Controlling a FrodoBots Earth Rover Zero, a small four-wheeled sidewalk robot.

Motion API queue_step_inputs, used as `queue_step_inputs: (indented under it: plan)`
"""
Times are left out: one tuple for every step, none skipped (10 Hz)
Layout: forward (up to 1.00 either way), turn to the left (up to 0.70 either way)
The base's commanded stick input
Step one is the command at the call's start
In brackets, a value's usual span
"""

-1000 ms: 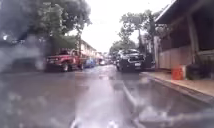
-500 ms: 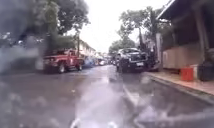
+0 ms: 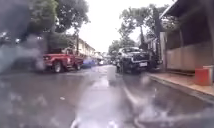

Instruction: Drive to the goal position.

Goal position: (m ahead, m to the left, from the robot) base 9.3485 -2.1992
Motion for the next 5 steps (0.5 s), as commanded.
queue_step_inputs:
  plan:
    - [1.00, 0.00]
    - [1.00, 0.00]
    - [1.00, 0.00]
    - [1.00, 0.00]
    - [1.00, 0.00]
